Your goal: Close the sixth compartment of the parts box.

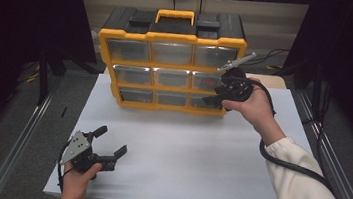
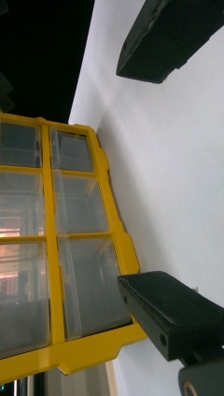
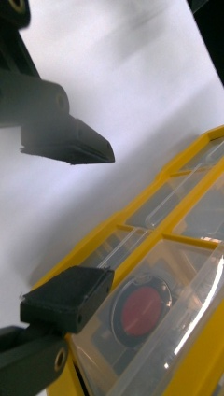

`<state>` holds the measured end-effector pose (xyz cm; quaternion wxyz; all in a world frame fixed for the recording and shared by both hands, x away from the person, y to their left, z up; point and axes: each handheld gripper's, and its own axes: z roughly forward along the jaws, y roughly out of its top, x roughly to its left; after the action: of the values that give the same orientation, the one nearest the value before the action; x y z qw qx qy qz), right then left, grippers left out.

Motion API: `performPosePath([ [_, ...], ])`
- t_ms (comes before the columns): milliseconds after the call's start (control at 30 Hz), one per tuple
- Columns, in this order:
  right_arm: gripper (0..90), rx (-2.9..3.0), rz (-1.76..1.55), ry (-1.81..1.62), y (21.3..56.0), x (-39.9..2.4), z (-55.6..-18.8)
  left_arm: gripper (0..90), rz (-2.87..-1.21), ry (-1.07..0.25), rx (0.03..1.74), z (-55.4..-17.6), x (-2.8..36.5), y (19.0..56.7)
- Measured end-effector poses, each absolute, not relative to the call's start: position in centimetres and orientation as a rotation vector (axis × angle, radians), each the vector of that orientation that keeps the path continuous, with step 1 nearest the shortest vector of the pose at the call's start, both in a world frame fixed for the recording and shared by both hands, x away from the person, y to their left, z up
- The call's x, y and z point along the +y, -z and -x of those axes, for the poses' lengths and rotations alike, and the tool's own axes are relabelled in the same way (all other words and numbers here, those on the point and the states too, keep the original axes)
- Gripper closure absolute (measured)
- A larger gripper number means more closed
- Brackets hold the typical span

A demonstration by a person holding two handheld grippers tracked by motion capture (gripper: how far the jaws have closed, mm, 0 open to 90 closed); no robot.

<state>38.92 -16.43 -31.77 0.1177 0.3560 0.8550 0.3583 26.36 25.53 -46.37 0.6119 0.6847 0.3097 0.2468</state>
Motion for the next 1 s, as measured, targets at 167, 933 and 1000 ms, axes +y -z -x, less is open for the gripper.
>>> performPosePath([
  [167,33.7,2.501,-1.035,-1.078,32.4,-16.9,-38.2,2.3,-1.582,-0.577,0.725,-26.3,25.5,46.4],
  [933,21.7,2.443,-1.032,-1.191,34.8,-18.3,-35.5,2.3,-1.584,-0.586,0.72,-26.4,25.5,46.4],
  [1000,20.5,2.437,-1.039,-1.201,35.1,-18.5,-35.3,2.3,-1.584,-0.58,0.721,-26.4,25.5,46.4],
])
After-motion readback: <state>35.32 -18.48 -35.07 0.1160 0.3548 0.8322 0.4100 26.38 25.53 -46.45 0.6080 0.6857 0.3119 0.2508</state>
